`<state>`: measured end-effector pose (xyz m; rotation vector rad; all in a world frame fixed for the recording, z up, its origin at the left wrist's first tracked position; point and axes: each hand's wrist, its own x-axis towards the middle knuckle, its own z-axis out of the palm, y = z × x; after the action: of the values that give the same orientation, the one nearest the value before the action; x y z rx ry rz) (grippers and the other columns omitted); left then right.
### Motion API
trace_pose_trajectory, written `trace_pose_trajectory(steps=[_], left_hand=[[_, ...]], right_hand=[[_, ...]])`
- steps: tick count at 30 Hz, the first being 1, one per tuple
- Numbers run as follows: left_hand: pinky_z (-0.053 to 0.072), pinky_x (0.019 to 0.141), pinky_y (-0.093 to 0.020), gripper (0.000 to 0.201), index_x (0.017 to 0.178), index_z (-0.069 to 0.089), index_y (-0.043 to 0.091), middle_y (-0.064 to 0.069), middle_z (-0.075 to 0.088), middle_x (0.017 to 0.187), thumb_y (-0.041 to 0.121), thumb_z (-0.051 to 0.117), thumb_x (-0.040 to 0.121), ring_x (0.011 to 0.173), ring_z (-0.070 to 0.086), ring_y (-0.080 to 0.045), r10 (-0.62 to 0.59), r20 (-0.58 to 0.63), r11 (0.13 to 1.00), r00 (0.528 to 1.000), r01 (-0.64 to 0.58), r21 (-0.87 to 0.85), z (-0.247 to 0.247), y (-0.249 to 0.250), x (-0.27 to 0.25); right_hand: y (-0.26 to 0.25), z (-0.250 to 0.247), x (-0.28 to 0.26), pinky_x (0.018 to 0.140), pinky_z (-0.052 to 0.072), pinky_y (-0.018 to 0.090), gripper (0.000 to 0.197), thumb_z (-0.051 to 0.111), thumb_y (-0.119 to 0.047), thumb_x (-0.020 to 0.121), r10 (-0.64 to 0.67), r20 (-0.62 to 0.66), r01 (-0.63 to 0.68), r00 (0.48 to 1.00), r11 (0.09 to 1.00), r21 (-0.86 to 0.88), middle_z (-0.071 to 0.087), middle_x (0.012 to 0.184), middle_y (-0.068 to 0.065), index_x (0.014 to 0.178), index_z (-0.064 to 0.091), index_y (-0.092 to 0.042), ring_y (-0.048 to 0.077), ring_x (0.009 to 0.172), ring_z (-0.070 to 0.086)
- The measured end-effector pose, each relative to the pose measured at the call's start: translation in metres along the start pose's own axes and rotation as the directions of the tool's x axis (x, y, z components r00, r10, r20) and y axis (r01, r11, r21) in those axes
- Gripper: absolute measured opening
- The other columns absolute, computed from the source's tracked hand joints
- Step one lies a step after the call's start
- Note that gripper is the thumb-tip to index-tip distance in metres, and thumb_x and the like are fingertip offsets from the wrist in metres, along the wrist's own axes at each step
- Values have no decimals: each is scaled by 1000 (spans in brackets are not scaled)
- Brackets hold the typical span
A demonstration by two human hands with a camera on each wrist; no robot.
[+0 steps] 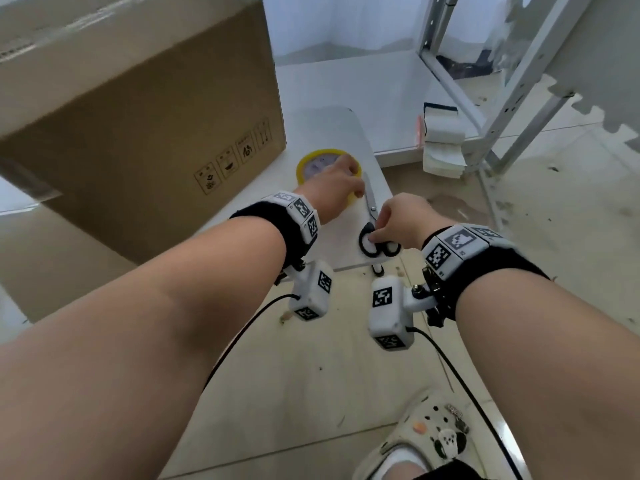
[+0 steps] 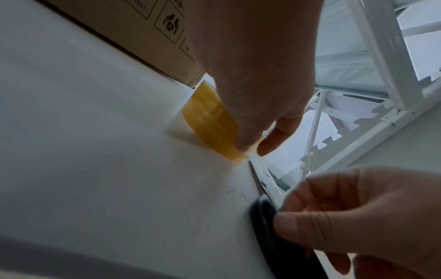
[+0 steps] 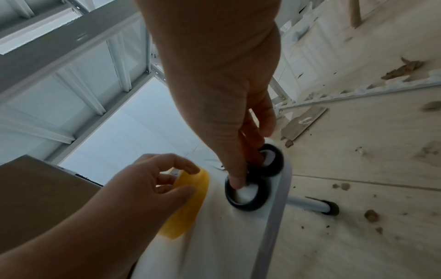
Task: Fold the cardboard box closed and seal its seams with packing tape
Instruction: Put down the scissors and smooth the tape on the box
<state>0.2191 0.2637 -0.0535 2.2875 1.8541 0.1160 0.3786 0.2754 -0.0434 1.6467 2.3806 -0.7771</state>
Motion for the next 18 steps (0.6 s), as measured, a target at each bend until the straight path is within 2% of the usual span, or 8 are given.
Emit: trace_pose_trajectory(steps=[3,5,7,11,13,15,17,18], left_hand=[[29,83,-22,30,118,60,16,-9,33,137,5,52,92,118,45,-26,-3,-15,1000,1000,2,-30,1,-1,0],[34,86,-24,29,116,61,16,-10,35,134,5,53,91,116,46,-28,-1,-19,998,1000,0,-56,2,-1,-3],[38,91,-27,27,112,63,15,-10,36,133,3,53,90,115,46,-28,-1,-15,996,1000,0,-89,4,2,-6],[39,97,-32,28,113,64,16,-9,36,132,3,55,89,116,46,-27,-5,-14,993,1000,4,-119,6,6,-12],[39,98,-31,34,120,61,18,-8,35,134,4,55,90,117,45,-27,-17,5,992,1000,18,-128,6,8,-12],[39,98,-30,43,129,56,21,-9,34,134,3,52,90,118,45,-27,-27,28,991,999,30,-127,4,10,-11],[42,97,-30,53,139,45,24,-9,33,136,2,51,90,117,47,-26,-46,54,991,997,52,-123,1,12,-10],[43,95,-30,58,142,40,25,-9,32,138,3,52,90,117,47,-27,-56,61,991,997,63,-118,0,13,-10]], right_hand=[[-12,3,1,76,54,34,24,73,-29,82,-44,11,44,999,999,27,66,89,7,93,68,-8,21,76,59],[-17,4,1,79,53,34,25,71,-27,84,-69,18,69,997,998,12,65,94,9,97,68,-6,23,83,60],[-19,4,2,78,50,33,21,70,-26,84,-83,16,83,996,996,-21,65,98,10,93,66,-8,25,92,61],[-18,5,2,58,38,25,29,70,-28,84,-54,-4,54,999,997,-49,54,82,3,72,47,-15,20,84,50],[-18,5,1,57,36,25,32,66,-24,86,-41,-22,41,999,999,-30,46,73,-1,68,41,-17,20,83,48],[-16,6,2,67,37,28,22,58,-17,89,-42,-47,41,998,999,-36,47,77,1,73,44,-14,21,84,48],[-12,4,5,70,37,29,5,53,-14,91,-18,-75,16,997,1000,-22,53,90,6,88,50,-11,22,85,49],[-10,2,5,69,37,29,5,52,-14,91,1,-88,-1,996,1000,-1,55,95,7,94,51,-11,22,85,50]])
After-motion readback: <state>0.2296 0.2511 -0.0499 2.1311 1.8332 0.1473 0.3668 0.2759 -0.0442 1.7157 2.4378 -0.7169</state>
